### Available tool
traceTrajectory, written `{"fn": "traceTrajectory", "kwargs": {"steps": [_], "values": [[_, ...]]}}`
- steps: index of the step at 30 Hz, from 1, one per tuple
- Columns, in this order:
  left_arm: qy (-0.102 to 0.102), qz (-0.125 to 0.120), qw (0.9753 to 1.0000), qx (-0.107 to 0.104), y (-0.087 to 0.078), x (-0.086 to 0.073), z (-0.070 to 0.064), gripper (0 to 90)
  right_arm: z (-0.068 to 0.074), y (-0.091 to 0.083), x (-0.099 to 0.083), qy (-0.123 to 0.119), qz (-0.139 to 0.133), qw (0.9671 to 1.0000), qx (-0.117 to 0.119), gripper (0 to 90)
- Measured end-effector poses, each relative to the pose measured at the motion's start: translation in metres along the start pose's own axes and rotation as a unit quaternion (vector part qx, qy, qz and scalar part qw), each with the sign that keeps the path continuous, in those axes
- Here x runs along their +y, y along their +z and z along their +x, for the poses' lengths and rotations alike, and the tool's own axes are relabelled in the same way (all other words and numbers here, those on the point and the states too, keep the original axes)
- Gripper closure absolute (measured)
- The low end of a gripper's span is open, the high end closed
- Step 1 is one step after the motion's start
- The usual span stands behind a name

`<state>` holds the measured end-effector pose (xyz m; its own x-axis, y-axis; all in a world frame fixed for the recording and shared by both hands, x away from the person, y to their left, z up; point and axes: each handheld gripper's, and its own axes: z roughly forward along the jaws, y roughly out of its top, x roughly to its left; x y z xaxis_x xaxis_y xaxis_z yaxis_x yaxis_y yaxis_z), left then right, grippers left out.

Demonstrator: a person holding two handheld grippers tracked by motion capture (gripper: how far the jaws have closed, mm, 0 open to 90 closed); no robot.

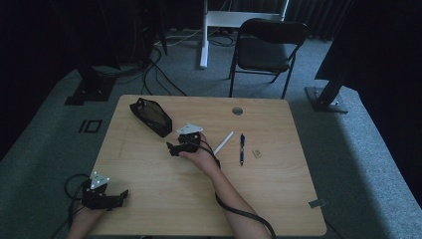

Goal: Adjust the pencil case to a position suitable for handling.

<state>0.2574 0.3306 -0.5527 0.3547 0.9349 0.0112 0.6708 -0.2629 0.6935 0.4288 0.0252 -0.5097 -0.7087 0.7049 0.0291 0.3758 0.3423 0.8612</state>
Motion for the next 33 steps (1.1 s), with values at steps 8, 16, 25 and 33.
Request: {"fn": "traceTrajectory", "kwargs": {"steps": [8, 16, 25, 33], "values": [[0.000, 0.000, 1.0000, 0.000, 0.000, 0.000, 0.000, 0.1, -0.002, 0.011, 0.007, -0.005, -0.001, 0.9999, -0.014, 30.5], [0.000, 0.000, 1.0000, 0.000, 0.000, 0.000, 0.000, 0.1, -0.002, 0.022, 0.013, 0.003, 0.005, 0.9999, -0.016, 38.1], [0.000, 0.000, 1.0000, 0.000, 0.000, 0.000, 0.000, 0.1, -0.001, 0.037, 0.019, 0.015, -0.002, 0.9995, -0.029, 46.2], [0.001, 0.000, 1.0000, 0.000, 0.000, 0.000, 0.000, 0.1, -0.002, 0.046, 0.024, 0.022, 0.008, 0.9992, -0.032, 52.7]]}}
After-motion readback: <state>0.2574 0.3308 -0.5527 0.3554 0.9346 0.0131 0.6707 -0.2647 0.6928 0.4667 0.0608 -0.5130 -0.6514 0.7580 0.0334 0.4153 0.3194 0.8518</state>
